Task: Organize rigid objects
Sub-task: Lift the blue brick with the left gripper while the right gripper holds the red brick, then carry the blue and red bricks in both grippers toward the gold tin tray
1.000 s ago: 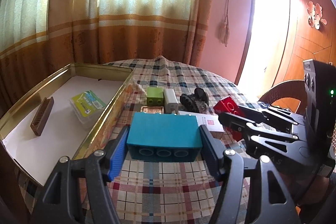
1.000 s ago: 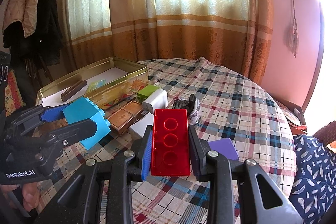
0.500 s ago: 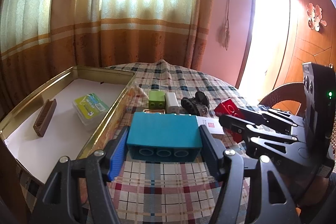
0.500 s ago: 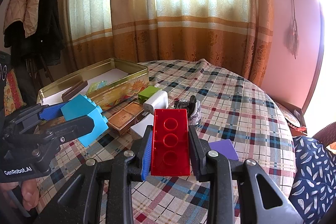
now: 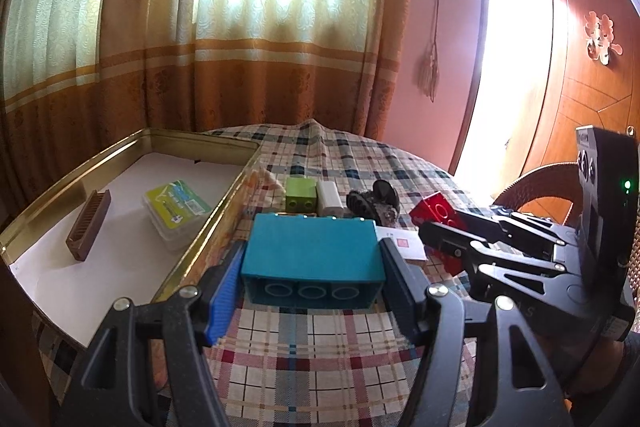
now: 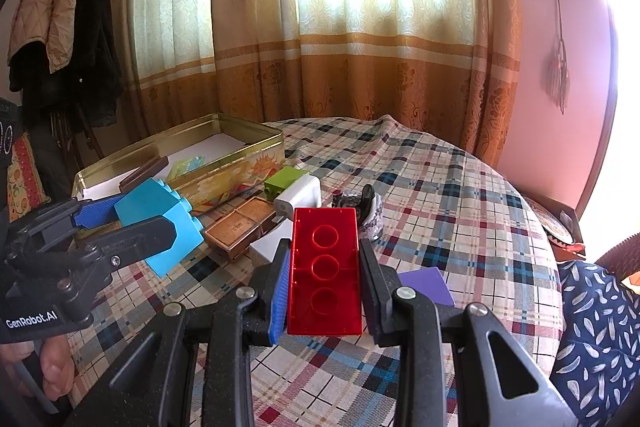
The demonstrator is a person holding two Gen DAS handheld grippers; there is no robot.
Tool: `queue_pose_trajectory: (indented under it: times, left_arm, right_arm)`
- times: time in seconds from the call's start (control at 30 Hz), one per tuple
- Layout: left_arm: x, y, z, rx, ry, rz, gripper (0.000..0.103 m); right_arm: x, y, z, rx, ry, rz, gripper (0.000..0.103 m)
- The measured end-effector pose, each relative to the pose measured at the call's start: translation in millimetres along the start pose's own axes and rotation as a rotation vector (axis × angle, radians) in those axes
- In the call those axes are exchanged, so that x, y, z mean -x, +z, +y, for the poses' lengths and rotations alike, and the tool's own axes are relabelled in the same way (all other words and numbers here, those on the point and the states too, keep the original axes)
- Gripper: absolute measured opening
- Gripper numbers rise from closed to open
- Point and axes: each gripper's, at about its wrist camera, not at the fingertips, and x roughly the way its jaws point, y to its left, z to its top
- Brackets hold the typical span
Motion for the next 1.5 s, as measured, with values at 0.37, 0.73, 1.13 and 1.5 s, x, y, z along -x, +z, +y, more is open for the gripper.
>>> queue_pose_trajectory:
  times: [0.37,0.73,1.13,1.5]
  left_arm:
    - [6.0,-0.4,1.5,0.006,0.004,-0.029,0.065]
    - [7.6,-1.2,2.9,0.010,0.006,-0.044,0.065]
    - [12.8,-2.9,1.2,-0.016,0.015,-0.071,0.065]
    - [15.7,-3.6,1.0,-0.035,0.029,-0.092,0.065]
  right_arm:
    - [0.6,0.5,-0.7,0.002,0.004,-0.007,0.034]
    - [1.2,0.7,-0.2,0.004,0.007,-0.016,0.034]
    - [3.1,-0.9,-1.0,0.011,0.013,-0.031,0.034]
    - [5.1,-2.9,-1.7,0.012,0.017,-0.042,0.034]
